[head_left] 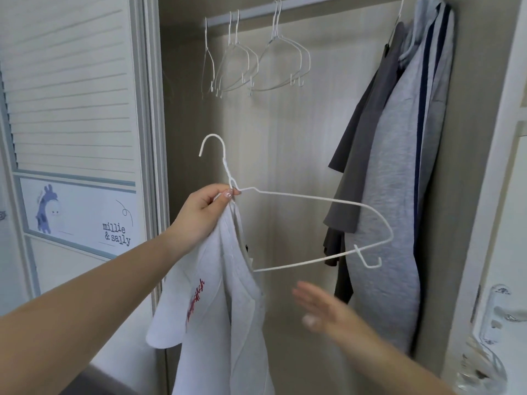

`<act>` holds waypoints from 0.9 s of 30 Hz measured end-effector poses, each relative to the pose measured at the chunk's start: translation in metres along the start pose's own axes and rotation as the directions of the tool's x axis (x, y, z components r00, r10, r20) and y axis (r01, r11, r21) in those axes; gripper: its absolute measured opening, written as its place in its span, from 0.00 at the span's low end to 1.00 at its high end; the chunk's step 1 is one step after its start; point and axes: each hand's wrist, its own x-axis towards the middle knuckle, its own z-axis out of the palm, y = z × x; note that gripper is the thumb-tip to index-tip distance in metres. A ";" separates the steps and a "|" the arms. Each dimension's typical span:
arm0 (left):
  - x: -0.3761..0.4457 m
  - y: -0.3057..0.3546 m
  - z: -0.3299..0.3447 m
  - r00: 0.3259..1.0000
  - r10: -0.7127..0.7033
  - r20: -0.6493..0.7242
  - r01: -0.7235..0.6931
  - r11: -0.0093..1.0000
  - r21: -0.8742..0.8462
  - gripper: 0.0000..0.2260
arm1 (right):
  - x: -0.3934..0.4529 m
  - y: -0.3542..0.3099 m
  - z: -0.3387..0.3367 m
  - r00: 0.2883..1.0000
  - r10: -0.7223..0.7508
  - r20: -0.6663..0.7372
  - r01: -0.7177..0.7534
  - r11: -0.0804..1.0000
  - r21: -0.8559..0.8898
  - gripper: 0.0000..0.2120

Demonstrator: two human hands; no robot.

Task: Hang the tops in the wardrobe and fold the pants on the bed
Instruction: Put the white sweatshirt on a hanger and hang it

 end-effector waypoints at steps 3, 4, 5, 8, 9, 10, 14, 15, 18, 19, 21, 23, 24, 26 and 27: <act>0.002 0.009 0.006 1.000 0.003 0.018 -0.003 1.000 -0.005 0.11 | 0.015 0.002 0.028 0.995 -0.051 0.088 0.074 0.956 -0.283 0.26; 0.003 0.011 0.006 1.000 0.008 0.022 -0.008 1.000 -0.006 0.11 | 0.020 -0.001 0.035 0.991 -0.072 0.112 0.101 0.955 -0.280 0.24; 0.003 0.013 0.006 1.000 0.015 0.023 -0.015 1.000 -0.004 0.10 | 0.025 -0.003 0.042 0.988 -0.089 0.127 0.118 0.961 -0.248 0.23; 0.001 0.016 0.002 1.000 0.016 0.025 -0.016 1.000 0.018 0.09 | 0.034 -0.008 0.057 0.982 -0.126 0.141 0.157 0.959 -0.237 0.21; 0.000 0.017 0.001 1.000 0.011 0.026 -0.012 1.000 0.024 0.09 | 0.037 -0.008 0.060 0.979 -0.141 0.147 0.177 0.946 -0.271 0.20; -0.001 0.018 -0.001 1.000 0.006 0.026 -0.007 1.000 0.027 0.09 | 0.039 -0.008 0.063 0.976 -0.152 0.157 0.197 0.921 -0.337 0.19; -0.002 0.021 -0.005 1.000 -0.006 0.002 0.006 0.999 0.034 0.10 | 0.043 -0.007 0.069 0.928 -0.243 0.282 0.370 0.680 -0.633 0.07; -0.002 0.020 -0.006 1.000 -0.014 -0.008 0.014 0.999 0.033 0.11 | 0.042 -0.004 0.070 0.904 -0.272 0.329 0.426 0.629 -0.651 0.11; 0.000 0.017 -0.014 0.992 -0.124 -0.040 0.123 0.992 -0.019 0.17 | 0.032 -0.004 0.066 0.853 -0.237 0.466 0.511 0.562 -0.650 0.15; 0.000 0.015 -0.018 0.986 -0.162 -0.050 0.160 0.986 -0.037 0.18 | 0.028 -0.005 0.062 0.853 -0.158 0.497 0.493 0.553 -0.671 0.16; -0.001 0.007 -0.027 0.975 -0.210 -0.068 0.209 0.978 -0.023 0.20 | 0.021 -0.007 0.049 0.873 0.050 0.485 0.391 0.524 -0.757 0.17; -0.005 -0.005 -0.038 0.968 -0.237 -0.085 0.241 0.970 0.040 0.20 | 0.017 -0.010 0.026 0.898 0.126 0.422 0.334 0.428 -0.840 0.18; -0.007 -0.012 -0.045 0.965 -0.248 -0.090 0.254 0.964 0.075 0.21 | 0.015 -0.014 0.014 0.911 0.108 0.398 0.330 0.386 -0.861 0.18; -0.012 -0.026 -0.059 0.961 -0.262 -0.090 0.272 0.953 0.136 0.23 | 0.012 -0.025 -0.011 0.923 0.033 0.383 0.352 0.328 -0.877 0.16; -0.015 -0.033 -0.064 0.960 -0.266 -0.084 0.276 0.946 0.169 0.25 | 0.010 -0.032 -0.022 0.925 0.001 0.380 0.362 0.303 -0.882 0.14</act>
